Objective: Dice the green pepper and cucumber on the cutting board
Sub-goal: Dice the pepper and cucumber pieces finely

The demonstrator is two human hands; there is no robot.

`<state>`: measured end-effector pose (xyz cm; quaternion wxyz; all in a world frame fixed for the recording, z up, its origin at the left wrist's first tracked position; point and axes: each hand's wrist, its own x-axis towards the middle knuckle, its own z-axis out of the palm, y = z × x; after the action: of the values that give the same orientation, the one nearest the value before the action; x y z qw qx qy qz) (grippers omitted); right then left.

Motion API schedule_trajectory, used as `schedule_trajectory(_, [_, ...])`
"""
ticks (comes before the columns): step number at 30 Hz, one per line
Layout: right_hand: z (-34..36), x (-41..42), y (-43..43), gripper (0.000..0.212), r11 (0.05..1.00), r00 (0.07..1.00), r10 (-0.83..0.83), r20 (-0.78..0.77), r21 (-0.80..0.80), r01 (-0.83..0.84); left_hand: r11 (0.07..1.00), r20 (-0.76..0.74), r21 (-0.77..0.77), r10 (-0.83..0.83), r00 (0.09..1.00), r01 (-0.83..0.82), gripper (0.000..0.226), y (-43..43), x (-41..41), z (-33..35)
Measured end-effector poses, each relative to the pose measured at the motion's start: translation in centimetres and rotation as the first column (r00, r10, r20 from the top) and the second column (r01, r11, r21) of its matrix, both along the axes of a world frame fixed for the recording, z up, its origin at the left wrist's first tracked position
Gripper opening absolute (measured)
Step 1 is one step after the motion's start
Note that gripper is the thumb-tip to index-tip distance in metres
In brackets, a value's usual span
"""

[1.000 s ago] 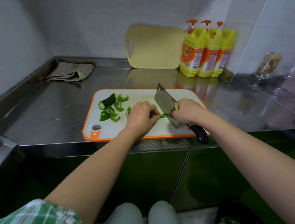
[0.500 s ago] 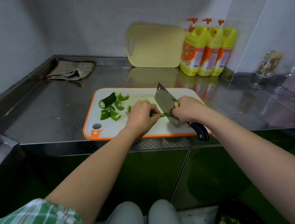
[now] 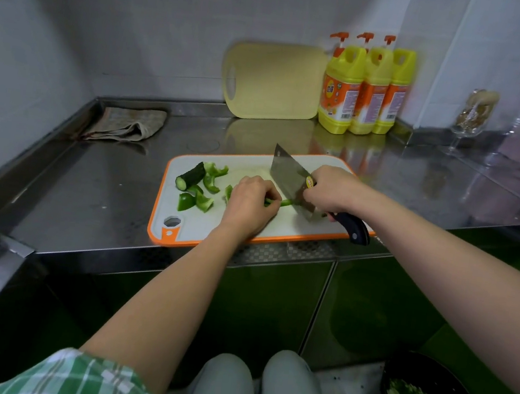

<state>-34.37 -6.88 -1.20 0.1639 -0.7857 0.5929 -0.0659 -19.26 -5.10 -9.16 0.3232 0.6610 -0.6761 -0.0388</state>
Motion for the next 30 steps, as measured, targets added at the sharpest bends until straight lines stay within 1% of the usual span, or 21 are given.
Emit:
schedule_trajectory(3, [-0.4,0.6,0.1,0.012,1.0,0.999,0.004,-0.039,0.015,-0.004,1.0,-0.012,-0.002,0.003,1.0,-0.003,0.009,0.0,0.0,0.0])
schedule_trajectory(6, [-1.1,1.1,-0.1,0.009,0.999,0.999,-0.016,-0.048,-0.038,0.014,1.0,-0.013,-0.004,0.001,1.0,-0.001,0.009,0.1,0.0,0.1])
schedule_trajectory(10, [-2.2,0.7,-0.6,0.018,0.991,0.997,-0.031,0.077,-0.126,0.041,1.0,-0.003,-0.008,0.008,1.0,-0.008,0.011,0.0,0.0,0.1])
schedule_trajectory(12, [-2.1,0.2,-0.6,0.019,0.992,0.99,-0.024,0.139,-0.122,0.041,1.0,-0.005,-0.011,0.004,1.0,-0.004,0.012,0.0,0.1,0.0])
schedule_trajectory(14, [-1.2,0.0,-0.4,0.014,0.996,0.986,-0.02,0.163,-0.082,0.034,1.0,-0.007,-0.012,0.0,1.0,0.0,0.012,0.1,0.0,0.0])
schedule_trajectory(19, [0.5,0.4,0.7,0.014,0.999,1.0,0.023,-0.014,0.047,-0.023,1.0,-0.003,-0.015,0.0,1.0,0.0,0.006,0.1,0.1,-0.1])
schedule_trajectory(22, [-0.5,1.2,0.7,0.011,1.0,0.999,-0.002,-0.054,0.022,0.003,1.0,-0.017,-0.017,0.003,1.0,-0.003,0.005,0.2,0.0,0.0])
schedule_trajectory(25, [-1.5,1.5,0.1,0.007,0.998,0.999,-0.034,0.004,-0.045,0.034,1.0,-0.02,-0.013,0.005,1.0,-0.005,0.006,0.2,0.0,0.1])
schedule_trajectory(28, [-2.1,0.9,-0.4,0.016,0.994,0.993,-0.044,0.109,-0.092,0.054,1.0,-0.021,-0.017,0.011,1.0,-0.011,0.011,0.2,0.0,0.0])
schedule_trajectory(30, [-2.0,0.4,-0.4,0.018,0.994,0.985,-0.039,0.166,-0.095,0.055,0.999,-0.025,-0.024,0.022,0.999,-0.022,0.017,0.3,0.1,0.0])
